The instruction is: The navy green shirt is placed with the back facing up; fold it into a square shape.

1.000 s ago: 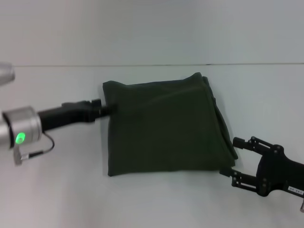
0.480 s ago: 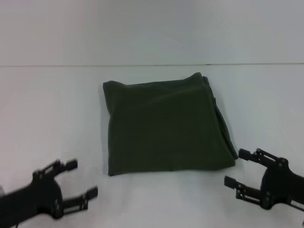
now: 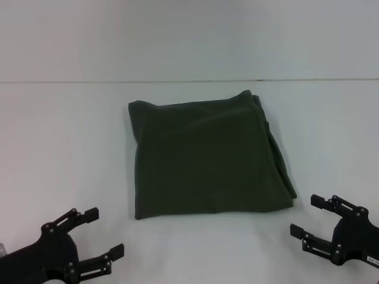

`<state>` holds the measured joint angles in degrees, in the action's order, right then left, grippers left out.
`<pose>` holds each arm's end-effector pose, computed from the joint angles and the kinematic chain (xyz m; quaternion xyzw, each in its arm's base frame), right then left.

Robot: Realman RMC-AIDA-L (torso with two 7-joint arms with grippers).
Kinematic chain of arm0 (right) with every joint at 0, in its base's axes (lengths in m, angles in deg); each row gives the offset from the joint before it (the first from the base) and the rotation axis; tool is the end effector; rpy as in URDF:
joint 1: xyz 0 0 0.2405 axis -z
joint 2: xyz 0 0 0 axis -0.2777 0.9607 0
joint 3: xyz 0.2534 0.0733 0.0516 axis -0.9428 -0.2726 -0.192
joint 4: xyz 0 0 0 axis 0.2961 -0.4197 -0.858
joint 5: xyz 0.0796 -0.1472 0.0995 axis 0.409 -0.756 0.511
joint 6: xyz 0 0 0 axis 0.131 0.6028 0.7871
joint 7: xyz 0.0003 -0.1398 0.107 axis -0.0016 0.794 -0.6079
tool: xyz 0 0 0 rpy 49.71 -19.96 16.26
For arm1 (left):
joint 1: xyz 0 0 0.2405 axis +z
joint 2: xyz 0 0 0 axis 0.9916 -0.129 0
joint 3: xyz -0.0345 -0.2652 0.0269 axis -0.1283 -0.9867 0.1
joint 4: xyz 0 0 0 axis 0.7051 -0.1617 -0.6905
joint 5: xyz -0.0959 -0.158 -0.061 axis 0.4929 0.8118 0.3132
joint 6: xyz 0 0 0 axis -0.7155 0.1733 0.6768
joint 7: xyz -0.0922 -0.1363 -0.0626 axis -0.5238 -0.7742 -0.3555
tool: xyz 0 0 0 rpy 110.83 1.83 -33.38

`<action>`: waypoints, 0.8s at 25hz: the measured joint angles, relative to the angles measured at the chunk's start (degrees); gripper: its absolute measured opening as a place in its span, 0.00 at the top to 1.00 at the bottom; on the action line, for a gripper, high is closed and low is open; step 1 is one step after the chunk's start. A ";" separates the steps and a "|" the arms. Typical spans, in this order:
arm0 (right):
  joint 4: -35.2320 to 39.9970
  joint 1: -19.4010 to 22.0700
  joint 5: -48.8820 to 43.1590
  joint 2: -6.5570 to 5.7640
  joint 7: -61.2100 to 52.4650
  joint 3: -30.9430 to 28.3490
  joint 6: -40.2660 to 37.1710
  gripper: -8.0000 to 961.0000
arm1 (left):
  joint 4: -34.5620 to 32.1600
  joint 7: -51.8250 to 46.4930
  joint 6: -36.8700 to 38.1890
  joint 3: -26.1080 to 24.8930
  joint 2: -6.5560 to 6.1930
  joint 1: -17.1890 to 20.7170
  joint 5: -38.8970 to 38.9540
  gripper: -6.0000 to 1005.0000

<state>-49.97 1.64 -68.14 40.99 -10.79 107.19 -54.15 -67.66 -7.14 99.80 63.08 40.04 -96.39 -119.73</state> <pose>0.3299 0.2666 -0.0620 -0.9112 0.1745 0.2337 0.2910 -0.3227 0.2334 -0.0434 -0.9024 -0.2131 -0.2796 0.2492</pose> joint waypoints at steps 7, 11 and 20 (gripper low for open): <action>-1.20 -0.50 0.06 0.05 0.03 -1.71 -0.29 0.14 | 0.11 -0.27 0.26 0.38 -0.11 -0.77 0.04 0.05; -1.24 -0.54 0.06 0.05 -0.03 -1.72 -0.59 0.14 | 0.13 -0.25 0.35 0.25 -0.10 -0.80 0.04 0.05; -1.52 -0.93 0.06 0.14 -0.05 -1.77 -1.37 0.14 | 0.13 -0.28 0.77 0.04 -0.04 -0.93 0.11 0.05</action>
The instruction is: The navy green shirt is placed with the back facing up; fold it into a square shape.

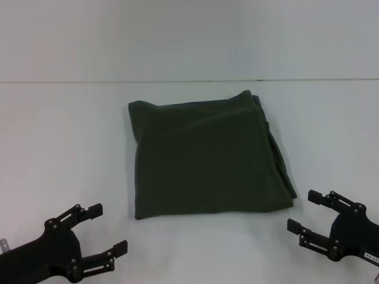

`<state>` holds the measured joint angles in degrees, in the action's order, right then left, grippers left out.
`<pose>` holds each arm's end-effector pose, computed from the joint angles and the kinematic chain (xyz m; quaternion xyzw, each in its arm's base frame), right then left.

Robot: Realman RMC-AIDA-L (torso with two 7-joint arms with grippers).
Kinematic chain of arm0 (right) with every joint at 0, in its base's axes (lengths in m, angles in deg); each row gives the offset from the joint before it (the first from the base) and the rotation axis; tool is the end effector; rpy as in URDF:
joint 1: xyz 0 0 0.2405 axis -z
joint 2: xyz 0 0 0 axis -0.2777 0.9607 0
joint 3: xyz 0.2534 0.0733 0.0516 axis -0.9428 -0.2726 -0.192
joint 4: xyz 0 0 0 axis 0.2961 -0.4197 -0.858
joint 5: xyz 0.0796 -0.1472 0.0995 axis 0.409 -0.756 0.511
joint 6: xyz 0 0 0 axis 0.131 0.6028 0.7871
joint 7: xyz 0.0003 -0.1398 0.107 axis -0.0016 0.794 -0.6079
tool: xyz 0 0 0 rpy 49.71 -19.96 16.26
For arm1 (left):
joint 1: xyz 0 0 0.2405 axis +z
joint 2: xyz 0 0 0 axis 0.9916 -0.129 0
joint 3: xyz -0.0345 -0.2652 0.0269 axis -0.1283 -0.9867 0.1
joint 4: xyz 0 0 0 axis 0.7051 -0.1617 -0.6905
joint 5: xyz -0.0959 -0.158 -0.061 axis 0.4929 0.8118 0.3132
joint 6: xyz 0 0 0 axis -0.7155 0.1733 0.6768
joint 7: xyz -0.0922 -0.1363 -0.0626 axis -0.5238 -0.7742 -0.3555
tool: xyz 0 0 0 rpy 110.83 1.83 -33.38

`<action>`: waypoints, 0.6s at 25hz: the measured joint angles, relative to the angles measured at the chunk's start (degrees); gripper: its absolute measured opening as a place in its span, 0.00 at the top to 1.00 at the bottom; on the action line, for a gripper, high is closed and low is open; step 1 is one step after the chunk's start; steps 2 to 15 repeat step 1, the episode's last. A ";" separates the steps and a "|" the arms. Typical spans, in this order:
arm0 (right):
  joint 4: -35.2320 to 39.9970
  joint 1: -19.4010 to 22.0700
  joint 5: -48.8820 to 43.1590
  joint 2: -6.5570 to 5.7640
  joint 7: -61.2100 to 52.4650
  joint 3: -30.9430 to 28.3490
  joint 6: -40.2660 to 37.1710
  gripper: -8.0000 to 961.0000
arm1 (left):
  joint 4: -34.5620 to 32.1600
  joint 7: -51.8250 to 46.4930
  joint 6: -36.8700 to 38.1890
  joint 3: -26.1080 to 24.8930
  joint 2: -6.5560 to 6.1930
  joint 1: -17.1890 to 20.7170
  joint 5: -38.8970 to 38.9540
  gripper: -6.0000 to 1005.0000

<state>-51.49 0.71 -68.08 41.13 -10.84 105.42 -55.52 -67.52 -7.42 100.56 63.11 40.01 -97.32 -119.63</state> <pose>0.3238 0.2689 -0.0623 -0.9052 0.1798 0.2534 0.2901 -0.3167 0.2375 -0.0432 -0.9033 -0.2059 -0.2879 0.2423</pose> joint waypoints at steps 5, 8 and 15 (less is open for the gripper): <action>-0.05 -0.04 0.00 0.00 0.00 0.00 -0.01 0.14 | 0.00 0.00 0.03 0.00 0.00 0.00 0.00 0.05; -0.05 -0.04 0.00 0.00 0.00 0.00 -0.01 0.14 | 0.00 0.00 0.03 0.00 0.00 0.00 0.00 0.05; -0.05 -0.04 0.00 0.00 0.00 0.00 -0.01 0.14 | 0.00 0.00 0.03 0.00 0.00 0.00 0.00 0.05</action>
